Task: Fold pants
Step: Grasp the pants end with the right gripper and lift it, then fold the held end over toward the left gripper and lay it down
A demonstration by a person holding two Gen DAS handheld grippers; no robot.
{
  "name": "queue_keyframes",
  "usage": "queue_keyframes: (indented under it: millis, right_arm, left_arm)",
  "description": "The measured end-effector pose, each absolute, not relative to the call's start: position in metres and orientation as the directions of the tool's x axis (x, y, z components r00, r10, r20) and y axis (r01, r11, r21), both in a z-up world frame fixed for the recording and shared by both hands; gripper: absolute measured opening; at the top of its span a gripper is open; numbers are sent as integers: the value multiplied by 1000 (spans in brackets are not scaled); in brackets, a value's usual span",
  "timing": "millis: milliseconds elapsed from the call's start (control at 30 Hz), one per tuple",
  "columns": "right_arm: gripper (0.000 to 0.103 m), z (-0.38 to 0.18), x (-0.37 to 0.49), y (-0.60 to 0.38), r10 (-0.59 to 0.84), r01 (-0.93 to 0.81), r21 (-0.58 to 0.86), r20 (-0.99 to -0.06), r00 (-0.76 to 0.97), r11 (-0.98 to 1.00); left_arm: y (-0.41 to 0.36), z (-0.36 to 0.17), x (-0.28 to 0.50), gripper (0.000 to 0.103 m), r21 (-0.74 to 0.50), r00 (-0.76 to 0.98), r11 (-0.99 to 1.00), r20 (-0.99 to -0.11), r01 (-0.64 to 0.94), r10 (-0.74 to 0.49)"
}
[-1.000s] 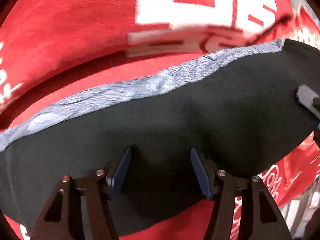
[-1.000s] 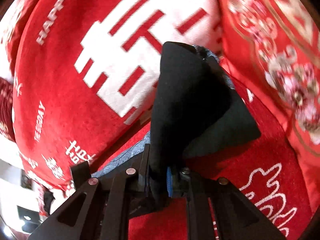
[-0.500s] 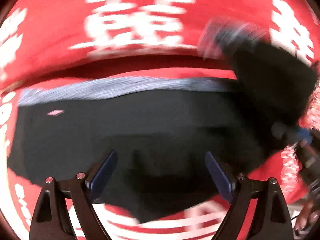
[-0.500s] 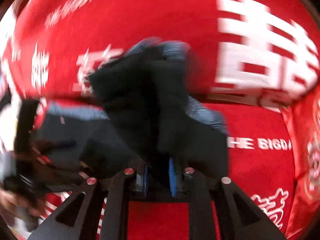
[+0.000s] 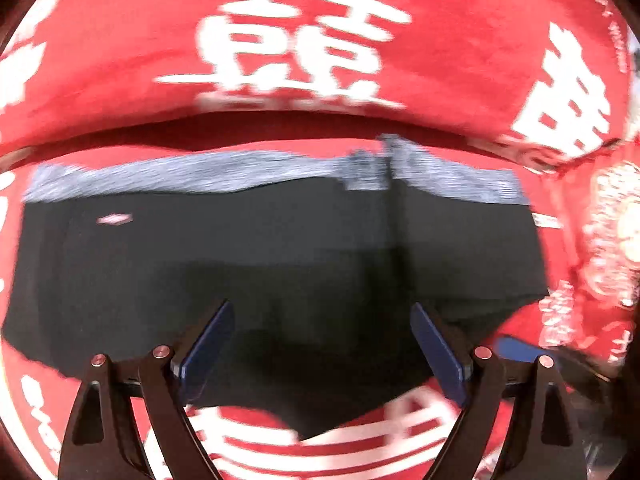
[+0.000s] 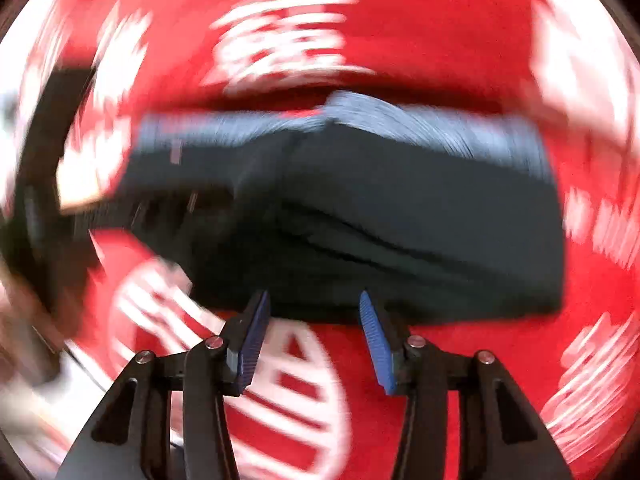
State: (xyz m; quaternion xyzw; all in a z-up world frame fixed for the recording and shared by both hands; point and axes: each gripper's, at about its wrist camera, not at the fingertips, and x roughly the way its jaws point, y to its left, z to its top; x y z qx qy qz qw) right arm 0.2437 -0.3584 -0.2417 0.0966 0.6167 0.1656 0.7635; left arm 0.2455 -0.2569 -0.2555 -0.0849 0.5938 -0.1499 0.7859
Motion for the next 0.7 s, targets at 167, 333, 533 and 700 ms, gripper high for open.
queue_keyframes:
  millis: [167,333,533,700]
  right_arm:
    - [51,-291,253,-431,641,333,673,-736,216,660]
    - [51,-309,247,-435,696,427,749,-647,311,506]
    - [22,-340,245,-450,739,561,790,-529,417,248]
    - [12,-308,253,-449,755,462,811,-544,367,360]
  left_arm:
    - [-279,-276,268,90,-343,162,926,-916,160,-367]
    - [-286,-280,272,90,-375,122,920,-914,117,-388]
    - [-301,-277,272,68,-374,129,919,-912,127,-390]
    - [-309,-246,250,43,-403,148,897,-891,183,-430]
